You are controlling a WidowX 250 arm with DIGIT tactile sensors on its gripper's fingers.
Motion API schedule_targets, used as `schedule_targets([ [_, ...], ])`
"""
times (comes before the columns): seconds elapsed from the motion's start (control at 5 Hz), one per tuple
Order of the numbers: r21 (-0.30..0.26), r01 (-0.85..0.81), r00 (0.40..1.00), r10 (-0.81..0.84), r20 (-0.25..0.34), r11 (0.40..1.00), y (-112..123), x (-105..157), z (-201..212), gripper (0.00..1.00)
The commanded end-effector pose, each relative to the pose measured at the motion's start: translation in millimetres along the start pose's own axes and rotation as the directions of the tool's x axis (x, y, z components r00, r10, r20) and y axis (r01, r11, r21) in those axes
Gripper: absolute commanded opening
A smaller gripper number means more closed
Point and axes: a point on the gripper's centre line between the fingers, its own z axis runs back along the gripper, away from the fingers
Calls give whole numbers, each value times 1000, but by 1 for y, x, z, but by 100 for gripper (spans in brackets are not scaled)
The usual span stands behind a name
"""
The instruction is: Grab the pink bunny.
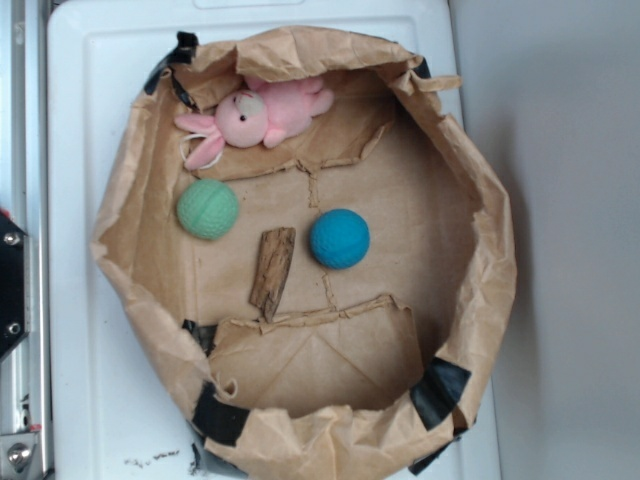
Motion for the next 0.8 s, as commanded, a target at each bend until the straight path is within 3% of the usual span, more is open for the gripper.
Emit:
schedule_targets([
  [0.0,0,0,1000,0,0,1000,0,0,0,100],
  [0.2,-30,-18,1000,18,-12,999,-1,27,-14,100],
  [0.4,-57,-22,1000,23,14,998,9,48,-30,100],
  [0.6,-25,-81,995,82,51,996,9,95,-56,100],
])
